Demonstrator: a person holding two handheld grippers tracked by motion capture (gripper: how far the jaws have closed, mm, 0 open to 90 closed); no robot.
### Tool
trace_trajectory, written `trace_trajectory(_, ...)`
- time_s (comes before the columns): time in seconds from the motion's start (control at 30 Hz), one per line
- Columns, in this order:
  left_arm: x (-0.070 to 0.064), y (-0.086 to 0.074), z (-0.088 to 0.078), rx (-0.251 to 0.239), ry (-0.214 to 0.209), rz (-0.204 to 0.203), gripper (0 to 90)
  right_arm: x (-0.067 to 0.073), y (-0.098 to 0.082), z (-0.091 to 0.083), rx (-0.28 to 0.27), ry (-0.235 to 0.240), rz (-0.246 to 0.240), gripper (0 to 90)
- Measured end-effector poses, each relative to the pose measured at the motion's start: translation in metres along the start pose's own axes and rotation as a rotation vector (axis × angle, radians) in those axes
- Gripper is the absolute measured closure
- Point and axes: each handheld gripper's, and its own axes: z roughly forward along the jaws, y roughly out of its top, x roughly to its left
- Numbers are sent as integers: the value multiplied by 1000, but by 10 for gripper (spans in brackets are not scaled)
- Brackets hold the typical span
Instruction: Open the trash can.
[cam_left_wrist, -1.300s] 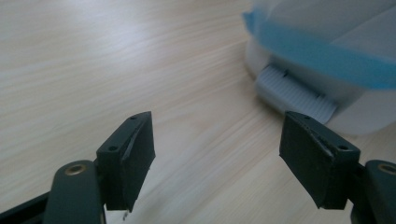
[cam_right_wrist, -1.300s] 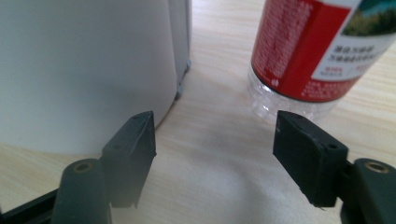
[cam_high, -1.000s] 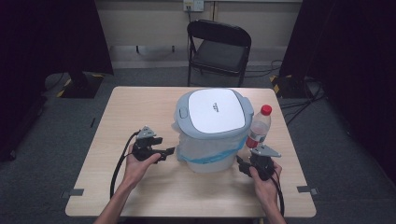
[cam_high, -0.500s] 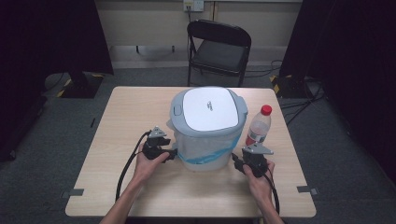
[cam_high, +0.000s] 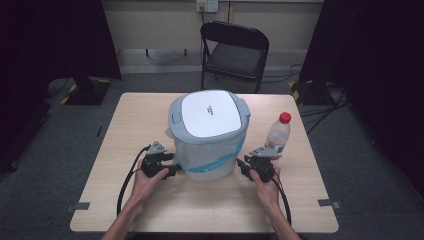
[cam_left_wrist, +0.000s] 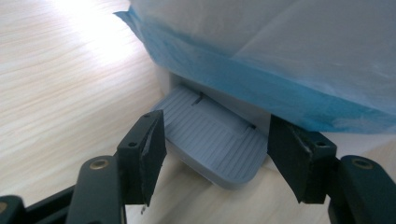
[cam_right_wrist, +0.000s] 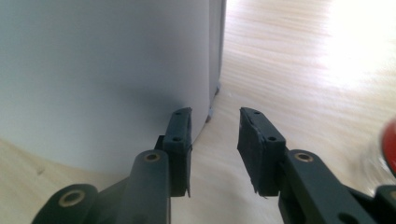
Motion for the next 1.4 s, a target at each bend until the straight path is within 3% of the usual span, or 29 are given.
trace_trajectory(0.13,2,-6,-10,-5,20,-1,373,7,8,12,-3,10,-17,659)
trace_trajectory(0.23,4,-10,-18,-11,-8,-14,369,11,14,20,-4,-7,-33,668)
trace_trajectory(0.3,6,-12,-22,-18,-60,-19,389,12,18,26,-7,-9,-27,682)
trace_trajectory(0.33,8,-12,-24,-7,-61,9,422,12,19,29,-9,-11,-32,664)
trace_trajectory(0.37,9,-12,-24,0,-32,20,370,12,21,31,-6,-17,-30,599)
trace_trajectory(0.4,9,-12,-24,0,-32,20,325,11,23,31,1,-18,-26,523)
trace_trajectory(0.43,18,-15,-25,-3,-18,-19,340,10,23,30,-1,-14,-21,482)
trace_trajectory(0.53,30,-16,-34,-42,-3,-81,343,11,22,24,2,-4,-38,413)
trace_trajectory(0.63,42,-10,-39,-25,54,-75,370,17,16,18,16,18,-51,398)
trace_trajectory(0.8,56,-3,-30,-10,101,-118,394,29,9,12,12,36,-59,391)
trace_trajectory(0.87,55,-4,-21,22,119,-92,403,31,9,13,11,37,-63,391)
trace_trajectory(1.03,56,-4,-13,22,118,-94,347,29,9,16,13,32,-51,380)
trace_trajectory(1.1,55,-3,-14,15,140,-70,356,28,9,16,15,36,-58,388)
trace_trajectory(1.2,63,-4,-12,12,133,-125,359,30,8,15,11,33,-56,396)
trace_trajectory(1.33,63,-2,-8,29,143,-108,380,30,8,15,13,36,-53,379)
trace_trajectory(1.4,62,2,-3,39,126,-88,440,28,9,16,13,41,-40,379)
